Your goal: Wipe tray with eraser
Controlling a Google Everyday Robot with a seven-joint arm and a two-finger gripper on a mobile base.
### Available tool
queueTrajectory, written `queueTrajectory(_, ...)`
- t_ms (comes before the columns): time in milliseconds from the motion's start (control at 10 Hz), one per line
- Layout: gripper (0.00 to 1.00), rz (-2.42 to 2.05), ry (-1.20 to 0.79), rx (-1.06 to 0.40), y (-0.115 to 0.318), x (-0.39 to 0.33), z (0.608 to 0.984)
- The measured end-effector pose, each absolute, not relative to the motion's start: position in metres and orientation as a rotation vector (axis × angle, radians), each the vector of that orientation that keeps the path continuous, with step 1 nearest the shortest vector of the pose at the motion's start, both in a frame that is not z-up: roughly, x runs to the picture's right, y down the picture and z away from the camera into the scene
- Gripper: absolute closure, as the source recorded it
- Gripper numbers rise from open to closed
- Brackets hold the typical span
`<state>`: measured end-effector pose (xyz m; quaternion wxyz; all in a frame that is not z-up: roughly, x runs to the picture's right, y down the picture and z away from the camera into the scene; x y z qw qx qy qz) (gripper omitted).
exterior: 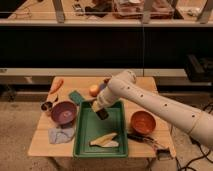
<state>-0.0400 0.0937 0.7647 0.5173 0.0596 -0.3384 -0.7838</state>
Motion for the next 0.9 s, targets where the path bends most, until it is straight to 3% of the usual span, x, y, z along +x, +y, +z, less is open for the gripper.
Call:
queueTrajectory(500,1.0,-1.94,-0.849,-0.08,0.158,-0.055,0.813)
queueTrajectory(900,1.0,-1.905,-0.859,-0.119,0.183,-0.049,0.83)
